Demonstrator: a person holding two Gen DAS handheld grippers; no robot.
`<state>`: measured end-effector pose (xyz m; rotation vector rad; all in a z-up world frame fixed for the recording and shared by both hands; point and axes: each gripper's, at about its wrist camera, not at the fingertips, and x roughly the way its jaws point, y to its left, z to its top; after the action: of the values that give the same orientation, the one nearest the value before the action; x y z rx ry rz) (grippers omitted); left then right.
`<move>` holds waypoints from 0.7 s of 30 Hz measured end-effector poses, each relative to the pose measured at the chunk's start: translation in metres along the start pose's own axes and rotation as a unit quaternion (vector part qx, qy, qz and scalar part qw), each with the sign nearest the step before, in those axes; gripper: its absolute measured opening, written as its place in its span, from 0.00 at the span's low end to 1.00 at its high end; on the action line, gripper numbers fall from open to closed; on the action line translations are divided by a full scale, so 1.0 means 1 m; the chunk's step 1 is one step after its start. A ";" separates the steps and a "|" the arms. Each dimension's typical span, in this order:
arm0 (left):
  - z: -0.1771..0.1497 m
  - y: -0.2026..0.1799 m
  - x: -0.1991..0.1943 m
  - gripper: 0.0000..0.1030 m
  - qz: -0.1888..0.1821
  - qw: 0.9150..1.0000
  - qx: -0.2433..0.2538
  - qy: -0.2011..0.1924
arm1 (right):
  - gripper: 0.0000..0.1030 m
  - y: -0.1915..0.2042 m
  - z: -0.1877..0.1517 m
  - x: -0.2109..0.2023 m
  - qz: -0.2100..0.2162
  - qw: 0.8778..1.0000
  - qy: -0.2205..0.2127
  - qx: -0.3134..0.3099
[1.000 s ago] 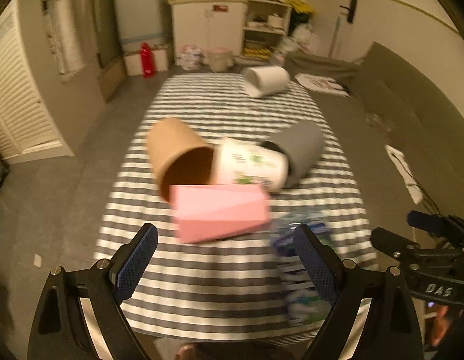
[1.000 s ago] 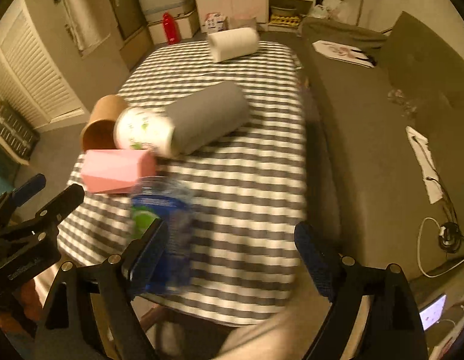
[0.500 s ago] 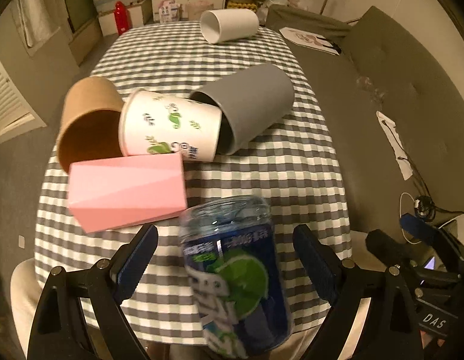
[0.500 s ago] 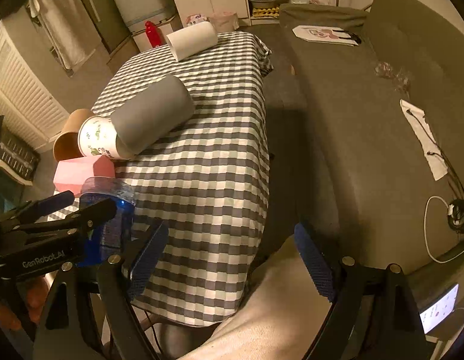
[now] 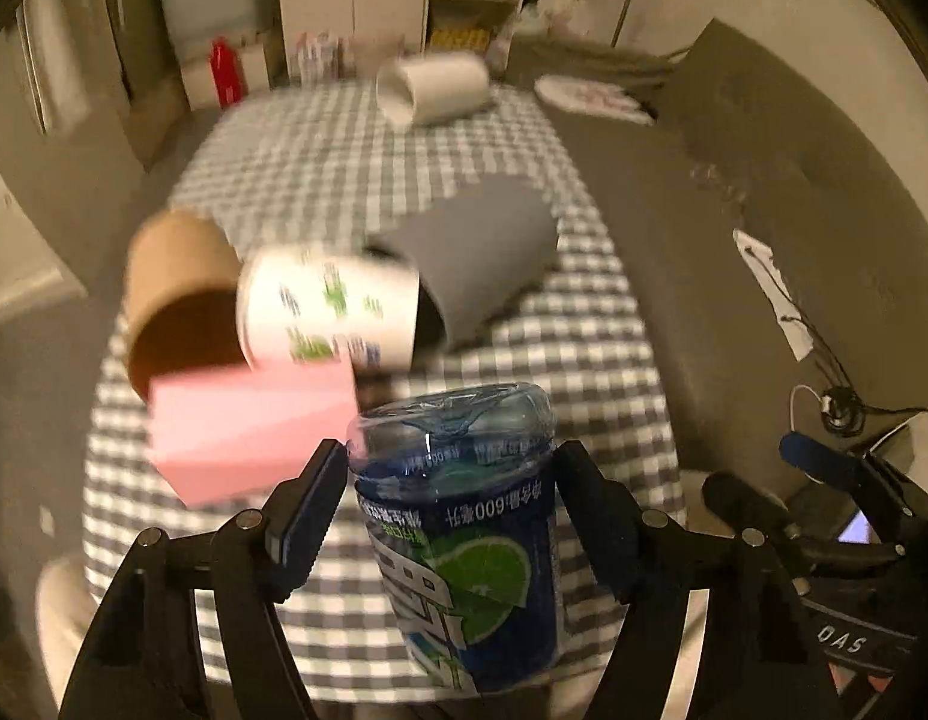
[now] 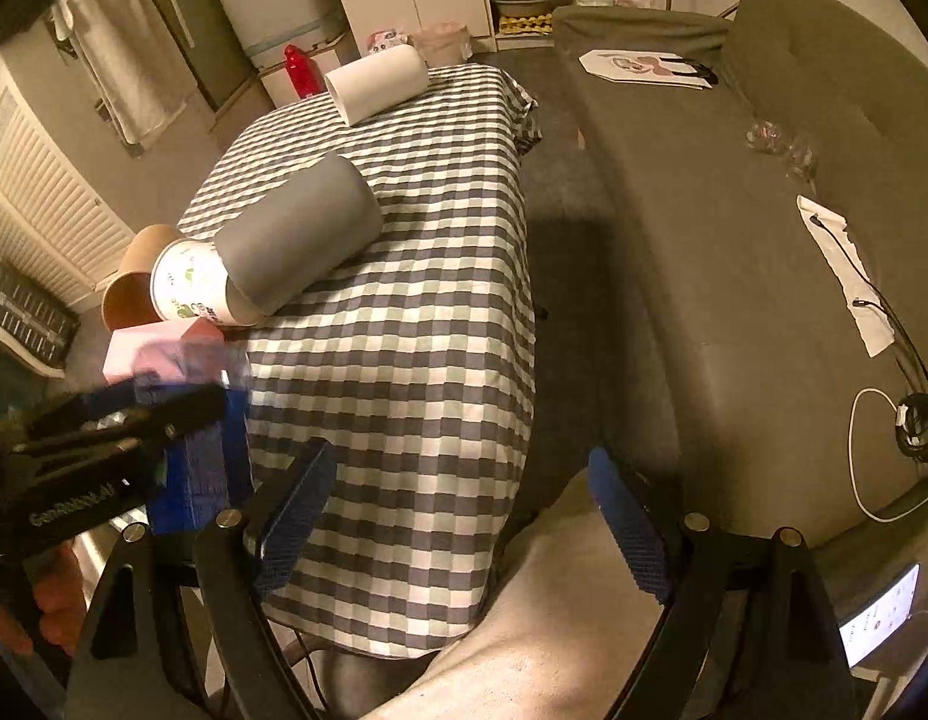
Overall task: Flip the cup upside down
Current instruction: 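Lower the upright blue bottle onto the tablecloth beside the cups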
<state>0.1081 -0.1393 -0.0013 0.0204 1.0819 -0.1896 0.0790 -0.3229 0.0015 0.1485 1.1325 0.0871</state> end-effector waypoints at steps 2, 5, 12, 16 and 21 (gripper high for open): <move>0.000 -0.003 -0.008 0.71 0.009 0.999 0.012 -0.030 | 0.84 0.001 -0.002 -0.004 -0.003 1.000 -0.009 0.005; -0.006 -0.009 -0.015 0.71 0.019 0.997 0.031 -0.062 | 0.84 0.001 -0.004 -0.011 -0.004 1.000 -0.023 0.016; -0.024 -0.018 -0.024 0.71 0.026 0.994 0.063 -0.091 | 0.84 -0.007 -0.006 -0.022 -0.025 0.998 -0.038 0.034; -0.031 -0.019 -0.029 0.72 0.017 0.993 0.066 -0.095 | 0.84 -0.009 -0.007 -0.023 -0.026 0.998 -0.041 0.039; -0.035 -0.021 -0.032 0.73 -0.002 0.993 0.061 -0.101 | 0.84 -0.003 -0.008 -0.028 -0.023 0.998 -0.052 0.034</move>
<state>0.0592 -0.1518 0.0122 0.1077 0.8670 -0.2552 0.0601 -0.3293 0.0227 0.1857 1.0354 0.0005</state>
